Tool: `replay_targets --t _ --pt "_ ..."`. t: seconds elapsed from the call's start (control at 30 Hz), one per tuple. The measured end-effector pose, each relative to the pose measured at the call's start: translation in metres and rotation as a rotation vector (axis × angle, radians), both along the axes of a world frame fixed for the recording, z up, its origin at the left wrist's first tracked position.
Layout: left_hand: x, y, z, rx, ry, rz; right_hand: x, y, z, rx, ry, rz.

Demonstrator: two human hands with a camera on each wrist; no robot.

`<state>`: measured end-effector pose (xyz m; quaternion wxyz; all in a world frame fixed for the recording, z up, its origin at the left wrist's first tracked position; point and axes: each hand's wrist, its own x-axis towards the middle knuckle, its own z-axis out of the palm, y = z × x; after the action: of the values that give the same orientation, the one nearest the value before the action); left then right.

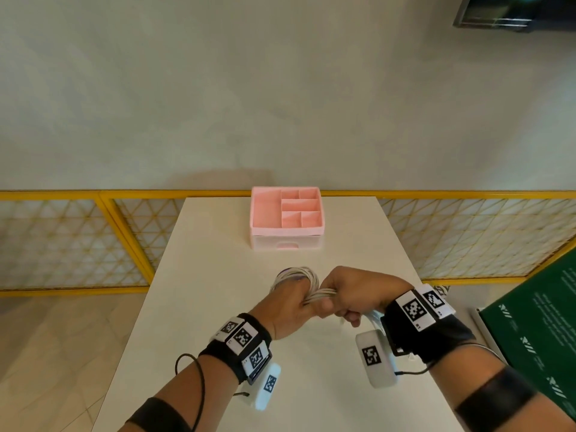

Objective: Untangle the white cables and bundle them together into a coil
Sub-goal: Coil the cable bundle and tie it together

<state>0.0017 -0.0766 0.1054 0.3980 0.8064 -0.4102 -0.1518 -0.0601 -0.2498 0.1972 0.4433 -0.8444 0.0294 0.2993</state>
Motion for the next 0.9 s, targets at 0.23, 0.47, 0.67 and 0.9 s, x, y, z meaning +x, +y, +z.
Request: replay_targets --t 0.23,0.47,0.67,0.9 --pt "-0.019 -0.005 0.014 -0.066 0.618 0.046 0.014 -0.012 -0.008 -0.006 -0.250 -0.022" --pt "-0.026 0.000 0.030 -0.248 0.966 0.022 0.006 -0.013 -0.036 0.228 -0.356 -0.133" --pt "-0.028 -0.004 0.035 -0.311 1.025 0.033 -0.001 -0.010 -0.041 0.295 -0.368 -0.156" --pt "-0.028 -0.011 0.035 -0.349 0.846 0.249 0.006 -0.019 -0.048 0.206 -0.345 -0.214"
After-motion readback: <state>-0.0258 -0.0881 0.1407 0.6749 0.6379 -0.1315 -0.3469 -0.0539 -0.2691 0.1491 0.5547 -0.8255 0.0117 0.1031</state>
